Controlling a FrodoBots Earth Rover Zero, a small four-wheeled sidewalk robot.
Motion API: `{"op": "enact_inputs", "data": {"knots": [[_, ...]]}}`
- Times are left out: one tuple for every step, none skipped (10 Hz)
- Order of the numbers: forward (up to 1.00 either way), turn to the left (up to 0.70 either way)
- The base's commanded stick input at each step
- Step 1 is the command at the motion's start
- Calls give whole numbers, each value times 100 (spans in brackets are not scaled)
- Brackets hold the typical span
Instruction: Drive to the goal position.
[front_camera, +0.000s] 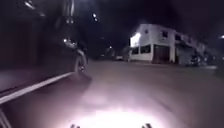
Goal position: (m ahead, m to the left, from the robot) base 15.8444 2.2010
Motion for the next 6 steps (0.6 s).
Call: {"op": "enact_inputs", "data": {"knots": [[85,0],[85,0],[85,0],[85,0],[85,0],[85,0]]}}
